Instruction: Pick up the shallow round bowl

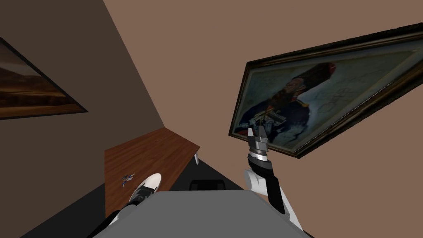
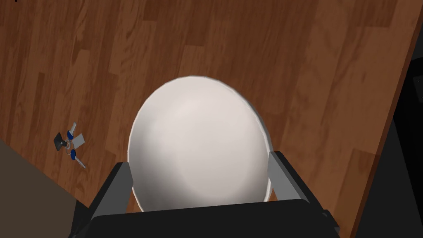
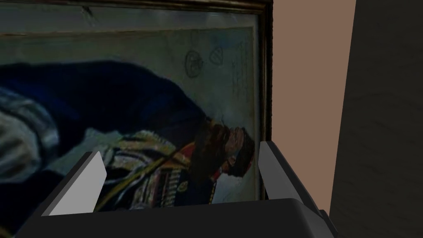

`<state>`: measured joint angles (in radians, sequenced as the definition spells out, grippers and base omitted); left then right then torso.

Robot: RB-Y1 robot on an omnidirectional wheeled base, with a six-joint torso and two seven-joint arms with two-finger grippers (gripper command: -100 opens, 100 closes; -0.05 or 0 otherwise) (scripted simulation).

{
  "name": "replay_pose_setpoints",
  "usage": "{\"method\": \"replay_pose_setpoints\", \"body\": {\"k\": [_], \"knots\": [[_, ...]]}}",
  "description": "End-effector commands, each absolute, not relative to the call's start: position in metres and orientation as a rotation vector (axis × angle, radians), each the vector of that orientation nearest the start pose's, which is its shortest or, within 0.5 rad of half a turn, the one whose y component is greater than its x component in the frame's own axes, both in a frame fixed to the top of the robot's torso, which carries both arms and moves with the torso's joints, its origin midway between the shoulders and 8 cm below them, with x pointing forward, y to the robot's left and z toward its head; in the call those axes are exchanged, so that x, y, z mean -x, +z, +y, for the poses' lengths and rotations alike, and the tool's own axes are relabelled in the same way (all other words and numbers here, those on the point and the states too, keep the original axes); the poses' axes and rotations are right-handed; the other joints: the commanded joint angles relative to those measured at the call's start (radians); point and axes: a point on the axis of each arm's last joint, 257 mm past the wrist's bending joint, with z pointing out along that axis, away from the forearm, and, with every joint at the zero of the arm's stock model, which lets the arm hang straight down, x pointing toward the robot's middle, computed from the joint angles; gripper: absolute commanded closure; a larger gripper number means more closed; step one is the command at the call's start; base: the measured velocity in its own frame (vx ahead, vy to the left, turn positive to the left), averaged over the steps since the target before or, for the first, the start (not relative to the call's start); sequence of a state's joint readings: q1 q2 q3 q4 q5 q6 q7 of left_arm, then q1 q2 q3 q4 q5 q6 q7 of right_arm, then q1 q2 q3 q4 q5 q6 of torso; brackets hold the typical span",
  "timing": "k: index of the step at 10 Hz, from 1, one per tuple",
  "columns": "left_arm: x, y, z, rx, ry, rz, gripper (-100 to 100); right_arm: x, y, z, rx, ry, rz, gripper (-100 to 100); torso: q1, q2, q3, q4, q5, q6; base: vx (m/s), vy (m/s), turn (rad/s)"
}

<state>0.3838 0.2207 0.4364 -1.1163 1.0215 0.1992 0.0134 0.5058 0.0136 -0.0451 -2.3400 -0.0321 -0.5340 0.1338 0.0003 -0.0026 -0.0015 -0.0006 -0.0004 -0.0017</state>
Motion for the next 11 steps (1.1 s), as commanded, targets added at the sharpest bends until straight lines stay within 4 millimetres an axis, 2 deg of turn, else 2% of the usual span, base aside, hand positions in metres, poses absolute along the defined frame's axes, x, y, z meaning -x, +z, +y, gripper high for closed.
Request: {"method": "replay_pose_setpoints", "body": {"k": [1,2,3,6,8,9,10,11], "knots": [[-0.170,-0.556,0.527,2.561,-0.701,0.304,-100,-0.321,0.056,-0.295,-0.562,1.167,0.549,0,0.000,0.000,0.000,0.000,0.000,0.000,0.081,-0.001,-0.045],[-0.158,-0.565,0.523,2.598,-0.680,0.280,-100,-0.321,0.056,-0.295,-0.562,1.167,0.549,0,0.000,0.000,0.000,0.000,0.000,0.000,0.088,0.013,-0.023],[-0.158,-0.565,0.523,2.598,-0.680,0.280,-100,-0.321,0.056,-0.295,-0.562,1.167,0.549,0,0.000,-0.001,0.000,0.000,0.000,0.000,0.060,0.015,-0.003],[-0.137,-0.580,0.515,2.663,-0.645,0.236,-100,-0.321,0.056,-0.295,-0.562,1.167,0.549,0,0.001,0.002,0.001,0.000,0.000,0.000,0.044,0.018,-0.010],[-0.119,-0.594,0.503,2.720,-0.614,0.200,-100,-0.321,0.056,-0.295,-0.562,1.167,0.549,0,0.002,0.001,0.001,0.000,0.000,0.000,0.061,0.038,-0.008],[-0.105,-0.606,0.487,2.767,-0.588,0.178,-100,-0.321,0.056,-0.295,-0.562,1.167,0.549,0,0.002,0.001,0.000,0.000,0.000,0.000,0.064,0.065,-0.003],[-0.115,-0.601,0.497,2.739,-0.603,0.189,-100,-0.321,0.056,-0.295,-0.562,1.167,0.549,0,0.004,0.001,0.000,0.000,0.001,0.000,0.030,0.032,-0.004],[-0.113,-0.602,0.496,2.744,-0.600,0.189,0,-0.321,0.056,-0.295,-0.562,1.167,0.549,0,0.002,0.002,0.001,0.000,0.000,0.000,0.005,0.006,-0.001]]}}
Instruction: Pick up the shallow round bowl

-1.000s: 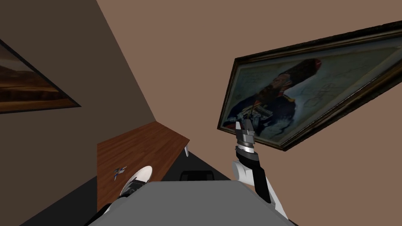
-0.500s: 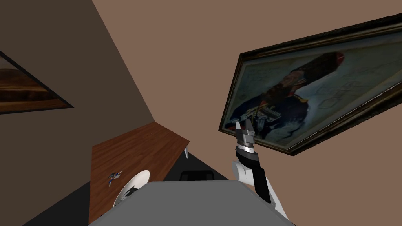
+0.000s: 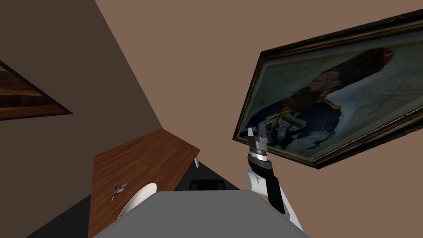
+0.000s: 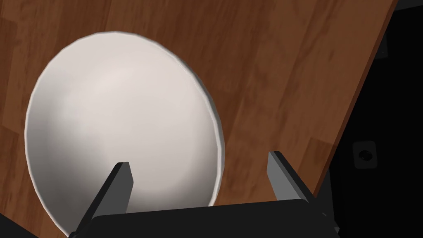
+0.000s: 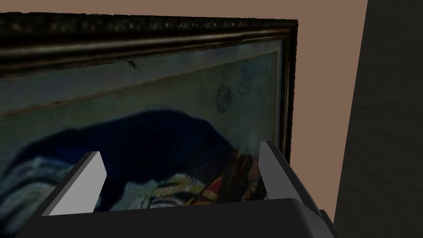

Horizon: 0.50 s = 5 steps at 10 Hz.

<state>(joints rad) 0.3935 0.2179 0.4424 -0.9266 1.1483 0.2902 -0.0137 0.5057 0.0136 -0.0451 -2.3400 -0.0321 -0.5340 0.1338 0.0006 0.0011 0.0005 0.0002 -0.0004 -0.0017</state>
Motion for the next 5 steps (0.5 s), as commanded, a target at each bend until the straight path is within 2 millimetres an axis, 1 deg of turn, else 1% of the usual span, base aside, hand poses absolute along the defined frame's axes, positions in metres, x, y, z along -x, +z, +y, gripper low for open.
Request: {"method": "replay_pose_setpoints", "body": {"k": [1,2,4,5], "knots": [[-0.125,-0.611,0.481,2.745,-0.600,0.199,-100,-0.321,0.056,-0.295,-0.562,1.167,0.549,0,0.000,0.000,0.000,0.000,0.000,0.000,0.003,0.070,0.066],[-0.128,-0.613,0.477,2.745,-0.601,0.202,-100,-0.321,0.056,-0.295,-0.562,1.167,0.549,0,0.003,0.000,0.000,0.000,0.001,0.000,-0.008,0.097,0.040],[-0.140,-0.621,0.461,2.745,-0.603,0.216,-100,-0.321,0.056,-0.295,-0.562,1.167,0.549,0,0.005,0.002,0.001,0.000,0.001,0.000,-0.026,0.090,0.032],[-0.138,-0.619,0.466,2.749,-0.604,0.208,-100,-0.321,0.056,-0.295,-0.562,1.167,0.549,0,0.005,0.002,0.001,0.001,0.001,0.000,-0.012,0.034,-0.001]]}}
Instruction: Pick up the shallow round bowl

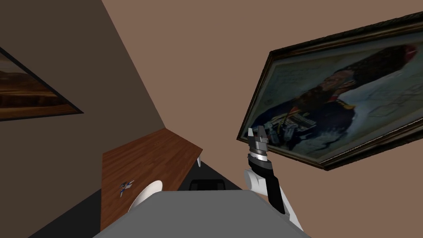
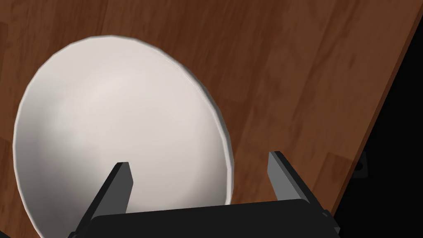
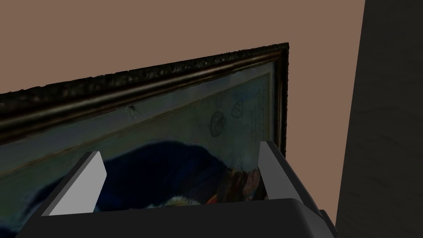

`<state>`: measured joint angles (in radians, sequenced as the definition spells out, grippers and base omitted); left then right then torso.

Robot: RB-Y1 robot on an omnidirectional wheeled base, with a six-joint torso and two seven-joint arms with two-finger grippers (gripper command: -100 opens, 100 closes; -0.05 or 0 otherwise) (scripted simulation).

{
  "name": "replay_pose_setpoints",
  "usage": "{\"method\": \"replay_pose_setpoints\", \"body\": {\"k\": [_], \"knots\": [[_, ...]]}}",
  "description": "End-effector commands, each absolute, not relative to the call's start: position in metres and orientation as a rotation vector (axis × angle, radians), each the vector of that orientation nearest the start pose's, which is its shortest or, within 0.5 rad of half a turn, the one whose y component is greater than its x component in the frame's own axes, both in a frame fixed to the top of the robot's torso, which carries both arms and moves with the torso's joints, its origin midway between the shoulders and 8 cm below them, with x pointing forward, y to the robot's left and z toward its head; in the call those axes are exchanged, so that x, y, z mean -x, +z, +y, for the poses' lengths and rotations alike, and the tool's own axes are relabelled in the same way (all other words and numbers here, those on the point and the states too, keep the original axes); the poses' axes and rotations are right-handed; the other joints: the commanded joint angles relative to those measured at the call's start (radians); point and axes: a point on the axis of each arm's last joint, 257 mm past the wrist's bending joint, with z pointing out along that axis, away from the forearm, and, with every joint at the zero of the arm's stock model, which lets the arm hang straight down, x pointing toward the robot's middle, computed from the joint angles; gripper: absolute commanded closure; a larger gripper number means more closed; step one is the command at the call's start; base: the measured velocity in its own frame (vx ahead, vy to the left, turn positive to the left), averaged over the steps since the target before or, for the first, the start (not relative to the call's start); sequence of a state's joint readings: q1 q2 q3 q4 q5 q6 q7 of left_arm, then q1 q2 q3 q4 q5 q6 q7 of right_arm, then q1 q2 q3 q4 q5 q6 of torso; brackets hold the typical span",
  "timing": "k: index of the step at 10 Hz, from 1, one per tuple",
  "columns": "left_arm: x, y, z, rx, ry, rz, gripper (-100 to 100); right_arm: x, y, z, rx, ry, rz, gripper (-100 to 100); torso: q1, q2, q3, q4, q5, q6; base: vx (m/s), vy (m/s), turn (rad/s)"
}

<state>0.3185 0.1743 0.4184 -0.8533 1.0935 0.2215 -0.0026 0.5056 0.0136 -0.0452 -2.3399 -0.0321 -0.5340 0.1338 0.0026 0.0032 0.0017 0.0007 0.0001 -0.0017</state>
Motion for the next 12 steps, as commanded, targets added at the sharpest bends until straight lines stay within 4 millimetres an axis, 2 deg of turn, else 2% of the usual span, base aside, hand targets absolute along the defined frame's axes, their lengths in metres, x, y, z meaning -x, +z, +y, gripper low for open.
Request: {"method": "replay_pose_setpoints", "body": {"k": [1,5,6,7,8,10,11,12], "knots": [[-0.138,-0.619,0.466,2.746,-0.602,0.210,100,-0.321,0.056,-0.295,-0.562,1.167,0.549,0,0.000,0.000,0.000,0.000,0.000,0.000,-0.002,0.007,-0.002],[-0.138,-0.619,0.466,2.746,-0.603,0.209,100,-0.321,0.056,-0.295,-0.562,1.167,0.549,0,-0.003,-0.001,-0.001,0.000,-0.001,0.000,0.000,0.000,0.000],[-0.138,-0.619,0.466,2.746,-0.602,0.209,0,-0.321,0.056,-0.295,-0.562,1.167,0.549,0,-0.003,-0.001,-0.001,0.000,-0.001,0.000,0.000,0.000,0.000],[-0.128,-0.613,0.477,2.745,-0.601,0.202,100,-0.321,0.056,-0.295,-0.562,1.167,0.549,0,-0.003,-0.001,-0.001,0.000,-0.001,0.000,0.022,-0.059,-0.064],[-0.128,-0.613,0.477,2.745,-0.601,0.202,100,-0.321,0.056,-0.295,-0.562,1.167,0.549,0,-0.006,-0.002,-0.001,0.000,-0.002,0.000,0.021,-0.073,-0.014],[-0.113,-0.602,0.496,2.744,-0.600,0.189,100,-0.321,0.056,-0.295,-0.562,1.167,0.549,0,-0.009,-0.002,-0.001,0.000,-0.003,0.000,0.017,-0.088,-0.042],[-0.117,-0.604,0.494,2.741,-0.598,0.194,100,-0.321,0.056,-0.295,-0.562,1.167,0.549,0,-0.010,-0.001,-0.001,0.000,-0.003,0.000,0.005,-0.042,0.002],[-0.116,-0.604,0.495,2.744,-0.599,0.193,0,-0.321,0.056,-0.295,-0.562,1.167,0.549,0,-0.008,-0.001,0.000,0.000,-0.002,0.001,0.001,-0.008,0.001]]}}
